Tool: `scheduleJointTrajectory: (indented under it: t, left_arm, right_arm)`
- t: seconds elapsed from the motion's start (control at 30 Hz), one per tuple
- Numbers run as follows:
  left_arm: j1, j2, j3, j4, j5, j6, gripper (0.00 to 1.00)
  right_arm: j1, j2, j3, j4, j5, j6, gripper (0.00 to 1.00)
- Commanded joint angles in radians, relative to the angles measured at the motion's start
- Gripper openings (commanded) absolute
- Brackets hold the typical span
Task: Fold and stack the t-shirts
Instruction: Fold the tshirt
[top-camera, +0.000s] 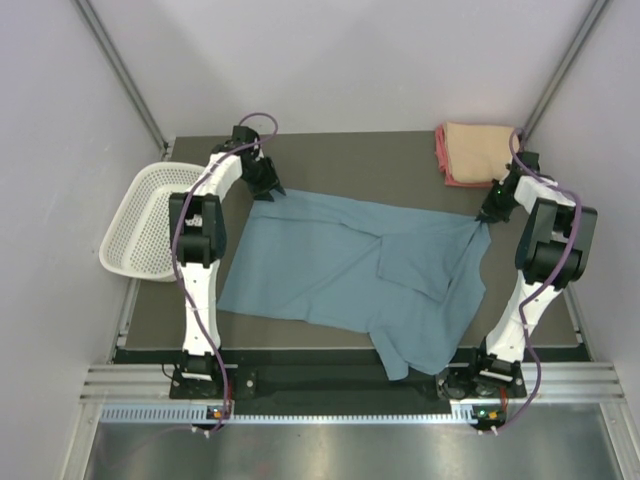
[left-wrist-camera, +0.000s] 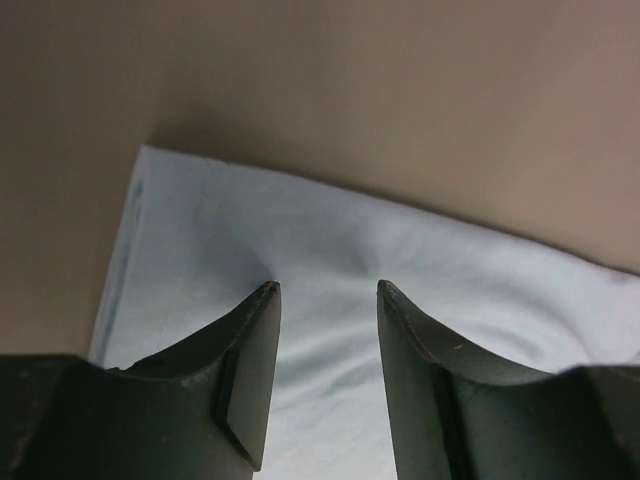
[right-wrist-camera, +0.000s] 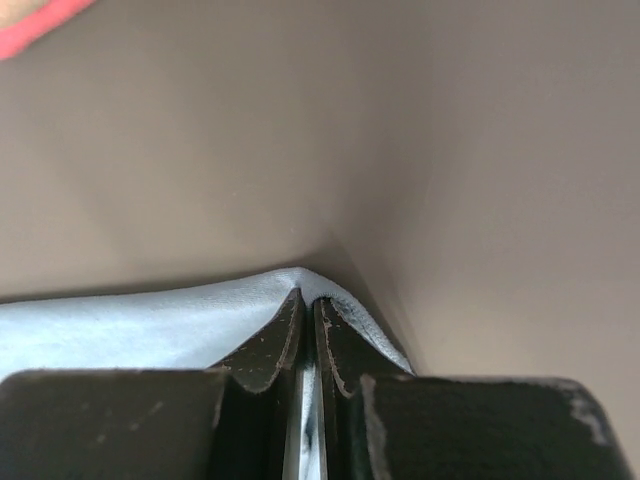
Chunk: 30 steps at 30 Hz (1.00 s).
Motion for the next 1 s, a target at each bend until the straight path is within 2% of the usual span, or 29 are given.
scheduleJointTrajectory:
  t: [0.0, 0.23, 0.53, 0.97]
  left_arm:
    - [0.007, 0.026, 0.062, 0.044, 0.021, -0.007, 0.48]
    - [0.007, -0.039, 0.077, 0.075, -0.118, 0.097, 0.52]
    - [0.007, -0.008, 0.123, 0.067, -0.311, 0.269, 0.54]
    - [0.005, 0.041, 0.14, 0.049, -0.293, 0.337, 0.52]
  right_arm:
    - [-0.005, -0.029, -0.014, 0.114, 0.041, -0.068, 0.05]
    - [-0.005, -0.029, 0.006, 0.088, -0.01, -0.052, 0.11]
    - [-0.002, -0.022, 0.049, 0.025, -0.004, -0.073, 0.13]
    - [-0.002, -0.008, 0.046, 0.032, -0.041, -0.062, 0.13]
